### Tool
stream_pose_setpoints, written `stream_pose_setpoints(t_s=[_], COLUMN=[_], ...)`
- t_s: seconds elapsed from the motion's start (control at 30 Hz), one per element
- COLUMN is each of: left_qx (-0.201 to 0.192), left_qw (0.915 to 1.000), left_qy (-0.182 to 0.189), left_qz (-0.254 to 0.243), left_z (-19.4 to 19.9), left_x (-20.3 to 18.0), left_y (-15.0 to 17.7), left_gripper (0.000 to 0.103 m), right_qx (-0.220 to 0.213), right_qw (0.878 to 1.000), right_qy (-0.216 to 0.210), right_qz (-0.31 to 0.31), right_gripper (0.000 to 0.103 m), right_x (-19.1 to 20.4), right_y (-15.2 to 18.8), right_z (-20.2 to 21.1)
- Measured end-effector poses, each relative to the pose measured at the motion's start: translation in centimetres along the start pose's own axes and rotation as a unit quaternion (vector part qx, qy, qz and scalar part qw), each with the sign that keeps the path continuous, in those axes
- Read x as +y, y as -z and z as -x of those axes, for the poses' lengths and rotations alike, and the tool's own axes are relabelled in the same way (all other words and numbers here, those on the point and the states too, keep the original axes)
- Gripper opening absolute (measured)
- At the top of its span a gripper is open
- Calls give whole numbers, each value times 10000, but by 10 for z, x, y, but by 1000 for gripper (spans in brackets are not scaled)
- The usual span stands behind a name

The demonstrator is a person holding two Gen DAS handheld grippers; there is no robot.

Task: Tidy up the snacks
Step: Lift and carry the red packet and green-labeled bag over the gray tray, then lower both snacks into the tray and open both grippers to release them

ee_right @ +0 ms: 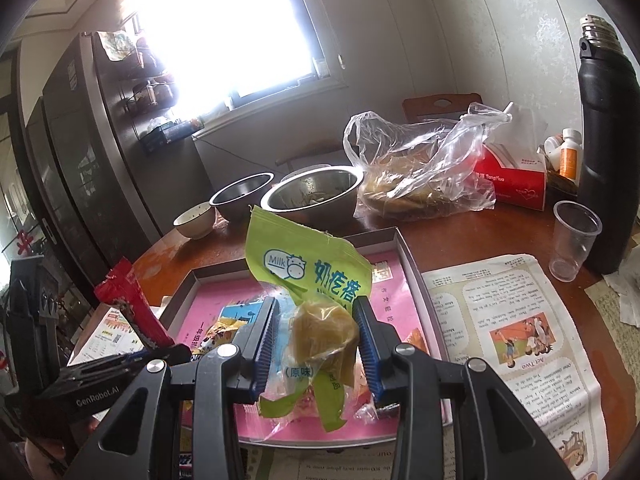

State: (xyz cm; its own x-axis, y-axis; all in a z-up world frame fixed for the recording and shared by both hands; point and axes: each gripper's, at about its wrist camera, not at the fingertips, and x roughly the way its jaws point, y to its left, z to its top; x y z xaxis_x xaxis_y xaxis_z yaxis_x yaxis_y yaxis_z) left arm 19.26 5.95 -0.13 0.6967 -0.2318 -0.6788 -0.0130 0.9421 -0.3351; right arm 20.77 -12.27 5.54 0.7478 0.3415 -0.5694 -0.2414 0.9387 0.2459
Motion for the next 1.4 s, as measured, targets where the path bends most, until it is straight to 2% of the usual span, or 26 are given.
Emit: stream_pose_setpoints(t_s=[0.67,1.13,1.4], left_qx=[147,299,449], left_qw=[9999,9995,9988], left_qy=[-39,-52,-207], left_qz=[71,83,40], left_z=[-13,-4,2], left_x=[6,6,8], left_y=[1,1,0], left_gripper=[26,26,26], right_qx=[322,597,652], right_qw=[9994,9980,9977], right_qy=[39,215,188], right_qz=[-97,-77,-35], right_gripper=[38,38,39], right_x=[-8,-10,-6], right_y=[18,31,32], right_z=[-22,-38,-41])
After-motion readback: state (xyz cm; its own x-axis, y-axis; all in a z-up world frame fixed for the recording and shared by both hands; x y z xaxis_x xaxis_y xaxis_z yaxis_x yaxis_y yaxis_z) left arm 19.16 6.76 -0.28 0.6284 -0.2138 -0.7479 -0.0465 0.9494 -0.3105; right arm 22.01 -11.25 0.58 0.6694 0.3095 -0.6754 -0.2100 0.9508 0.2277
